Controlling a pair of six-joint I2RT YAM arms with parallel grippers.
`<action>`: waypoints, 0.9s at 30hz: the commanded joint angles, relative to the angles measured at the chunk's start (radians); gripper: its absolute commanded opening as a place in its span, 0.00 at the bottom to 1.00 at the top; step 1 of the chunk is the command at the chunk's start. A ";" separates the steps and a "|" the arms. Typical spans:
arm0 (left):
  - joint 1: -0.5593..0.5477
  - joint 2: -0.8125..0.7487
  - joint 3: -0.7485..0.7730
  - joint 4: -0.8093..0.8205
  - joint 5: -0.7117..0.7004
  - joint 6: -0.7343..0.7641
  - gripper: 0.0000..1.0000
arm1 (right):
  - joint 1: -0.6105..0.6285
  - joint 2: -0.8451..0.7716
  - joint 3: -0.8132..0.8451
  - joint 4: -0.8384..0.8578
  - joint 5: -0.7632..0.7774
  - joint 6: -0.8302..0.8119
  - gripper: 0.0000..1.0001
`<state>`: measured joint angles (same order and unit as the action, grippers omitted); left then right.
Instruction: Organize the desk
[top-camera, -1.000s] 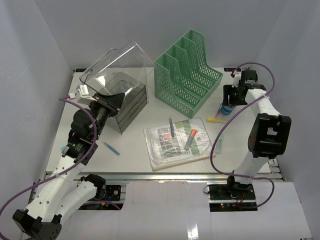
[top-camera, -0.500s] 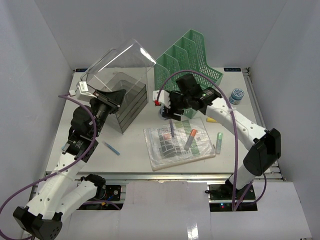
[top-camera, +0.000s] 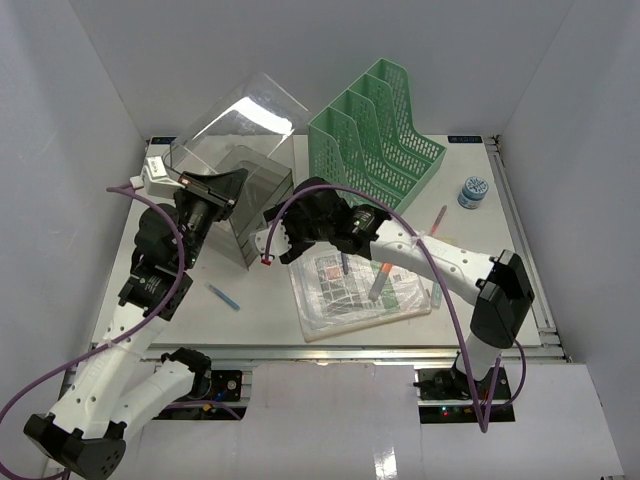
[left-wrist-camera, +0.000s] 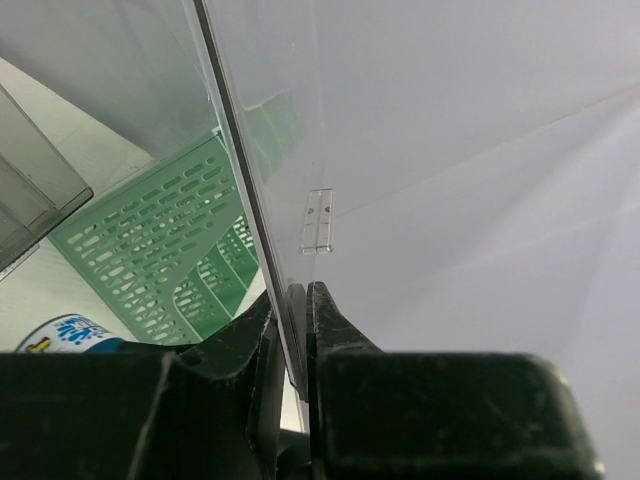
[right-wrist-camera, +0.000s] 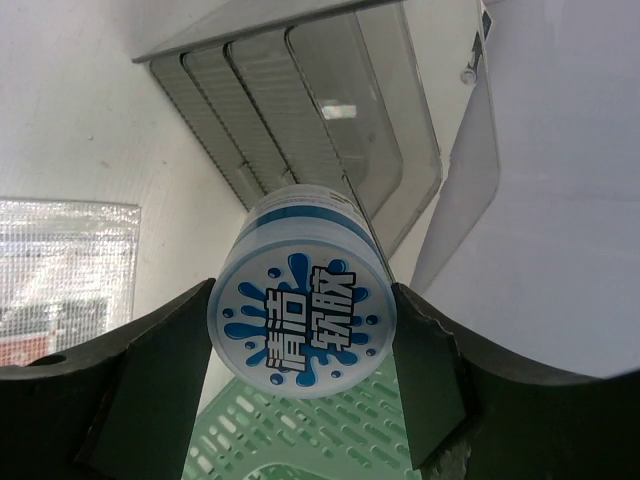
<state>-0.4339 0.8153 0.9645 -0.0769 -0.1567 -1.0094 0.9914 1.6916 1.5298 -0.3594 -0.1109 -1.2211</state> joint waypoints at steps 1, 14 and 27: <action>0.001 -0.014 0.078 0.056 -0.025 -0.027 0.09 | 0.009 -0.002 -0.014 0.293 0.101 -0.095 0.08; 0.001 -0.005 0.128 0.069 -0.060 -0.059 0.09 | 0.021 0.117 -0.047 0.695 0.215 -0.226 0.08; 0.001 -0.012 0.135 0.048 -0.058 -0.051 0.09 | 0.012 0.317 0.116 0.772 0.250 -0.198 0.73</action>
<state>-0.4339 0.8330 1.0299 -0.0892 -0.2031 -1.0924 1.0080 2.0467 1.5814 0.2771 0.1102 -1.4139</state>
